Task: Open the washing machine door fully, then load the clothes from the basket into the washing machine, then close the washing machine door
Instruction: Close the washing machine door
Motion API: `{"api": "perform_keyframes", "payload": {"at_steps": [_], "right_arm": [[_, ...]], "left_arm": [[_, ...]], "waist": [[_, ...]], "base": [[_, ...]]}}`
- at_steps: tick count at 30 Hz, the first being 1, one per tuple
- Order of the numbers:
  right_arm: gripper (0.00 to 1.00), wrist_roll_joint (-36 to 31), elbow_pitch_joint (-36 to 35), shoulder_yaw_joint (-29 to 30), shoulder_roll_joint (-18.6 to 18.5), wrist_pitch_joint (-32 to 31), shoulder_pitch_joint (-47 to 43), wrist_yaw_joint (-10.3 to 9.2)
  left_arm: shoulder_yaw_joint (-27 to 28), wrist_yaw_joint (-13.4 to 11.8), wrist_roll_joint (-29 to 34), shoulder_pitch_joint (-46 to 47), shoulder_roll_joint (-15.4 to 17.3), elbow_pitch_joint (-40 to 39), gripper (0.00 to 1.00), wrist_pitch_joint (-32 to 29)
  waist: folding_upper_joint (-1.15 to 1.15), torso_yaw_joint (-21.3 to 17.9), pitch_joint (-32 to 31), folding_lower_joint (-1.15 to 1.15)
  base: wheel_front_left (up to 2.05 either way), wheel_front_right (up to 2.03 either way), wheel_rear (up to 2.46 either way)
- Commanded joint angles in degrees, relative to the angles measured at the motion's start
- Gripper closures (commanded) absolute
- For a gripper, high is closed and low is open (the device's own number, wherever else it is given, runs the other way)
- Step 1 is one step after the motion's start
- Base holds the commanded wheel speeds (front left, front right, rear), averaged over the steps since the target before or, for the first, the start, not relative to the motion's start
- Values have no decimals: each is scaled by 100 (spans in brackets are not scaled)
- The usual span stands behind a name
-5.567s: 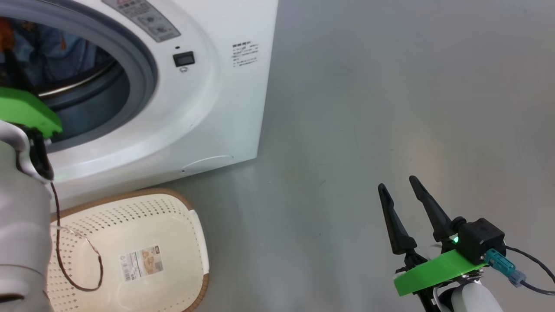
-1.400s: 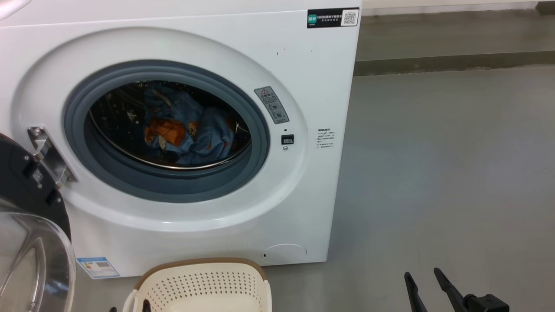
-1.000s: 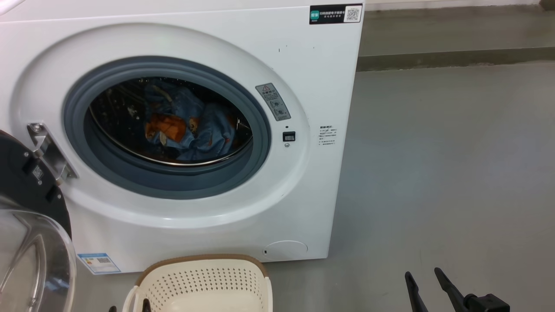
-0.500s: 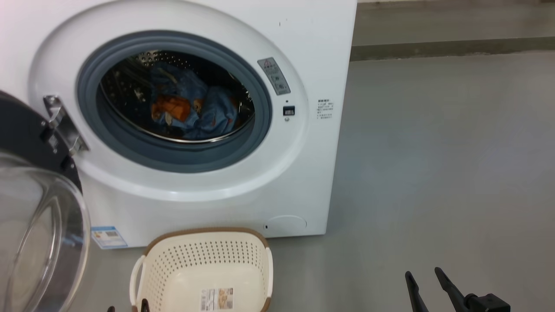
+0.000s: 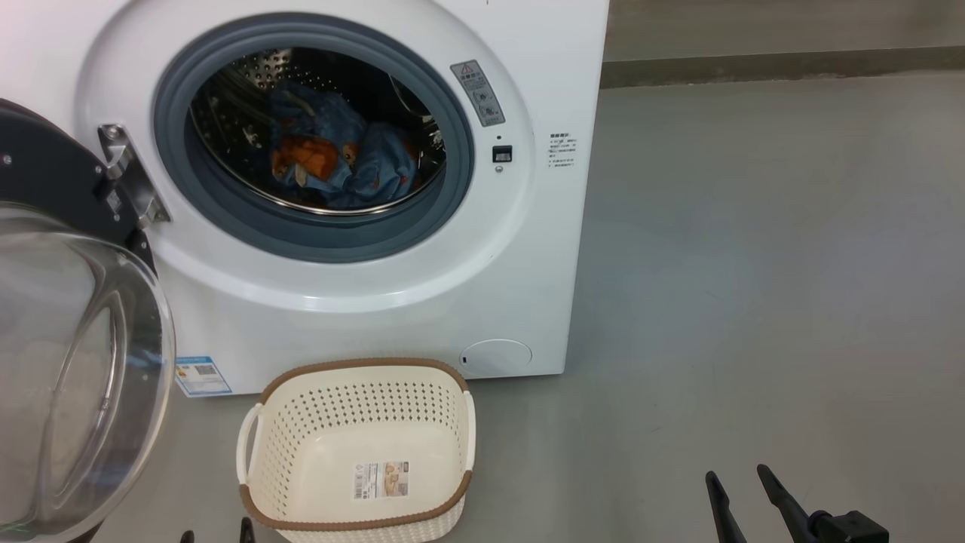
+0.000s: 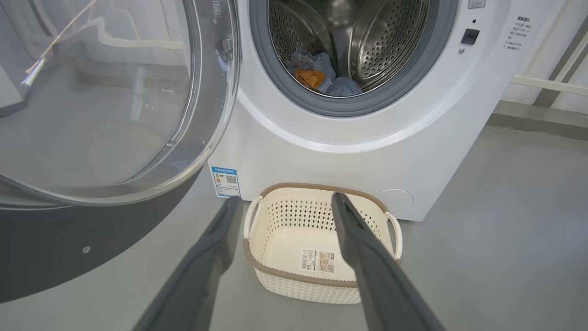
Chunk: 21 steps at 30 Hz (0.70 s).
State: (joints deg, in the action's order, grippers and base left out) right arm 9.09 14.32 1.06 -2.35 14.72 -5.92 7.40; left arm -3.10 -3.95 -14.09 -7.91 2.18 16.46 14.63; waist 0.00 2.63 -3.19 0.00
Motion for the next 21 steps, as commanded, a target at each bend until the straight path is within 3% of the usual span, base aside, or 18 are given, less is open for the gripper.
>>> {"api": "perform_keyframes", "payload": {"at_steps": [1,12,21], "right_arm": [[0,-23,-149,-101,-53,28,143,9],[0,-3,-174,-59,-53,28,123,9],[0,39,-162,-72,-53,28,120,9]], "left_arm": [[201,-64,34,173,74,-170,0,37],[210,-84,33,173,71,-190,0,37],[273,-164,37,171,71,-237,0,37]], "waist": [[0,1,-2,0],[0,94,15,0],[0,697,-22,0]], "base": [[0,0,0],[0,0,0],[0,0,0]]}}
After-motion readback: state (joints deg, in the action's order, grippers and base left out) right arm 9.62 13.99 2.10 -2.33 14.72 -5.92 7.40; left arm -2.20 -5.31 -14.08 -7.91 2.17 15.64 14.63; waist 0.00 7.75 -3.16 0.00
